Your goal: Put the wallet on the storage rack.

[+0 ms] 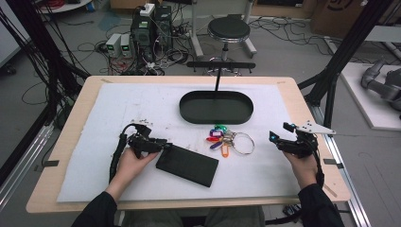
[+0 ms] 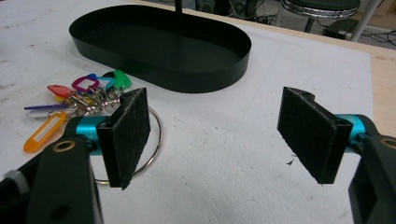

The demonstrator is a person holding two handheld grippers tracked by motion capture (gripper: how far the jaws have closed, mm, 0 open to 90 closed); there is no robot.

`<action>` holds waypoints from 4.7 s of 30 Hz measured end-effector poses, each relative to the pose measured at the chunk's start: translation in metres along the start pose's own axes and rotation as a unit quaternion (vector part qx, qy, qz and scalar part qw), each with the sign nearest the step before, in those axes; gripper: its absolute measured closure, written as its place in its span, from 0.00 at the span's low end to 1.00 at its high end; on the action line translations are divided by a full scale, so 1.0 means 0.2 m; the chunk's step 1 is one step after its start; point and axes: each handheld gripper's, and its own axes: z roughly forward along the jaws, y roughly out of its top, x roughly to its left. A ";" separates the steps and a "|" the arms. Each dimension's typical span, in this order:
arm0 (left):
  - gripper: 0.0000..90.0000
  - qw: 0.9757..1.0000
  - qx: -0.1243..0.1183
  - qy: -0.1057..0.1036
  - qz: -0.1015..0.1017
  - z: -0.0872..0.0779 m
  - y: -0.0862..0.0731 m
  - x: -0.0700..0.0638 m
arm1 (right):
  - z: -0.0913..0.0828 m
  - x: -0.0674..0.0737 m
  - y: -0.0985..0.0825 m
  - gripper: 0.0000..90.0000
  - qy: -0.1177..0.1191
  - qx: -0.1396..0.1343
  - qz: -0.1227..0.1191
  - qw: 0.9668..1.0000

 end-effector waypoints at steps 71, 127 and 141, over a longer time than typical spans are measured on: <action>0.91 0.941 -0.237 -0.018 0.242 -0.24 -0.04 -0.28 | 0.23 0.53 0.12 0.29 0.286 0.015 -0.048 0.957; 0.75 0.942 -0.125 -0.131 0.283 -0.22 0.01 -0.28 | 0.25 0.67 0.14 0.84 0.400 0.100 -0.190 0.891; 0.83 0.921 -0.236 -0.170 0.260 -0.23 0.01 -0.30 | 0.21 0.55 0.17 0.56 0.372 0.005 -0.083 0.924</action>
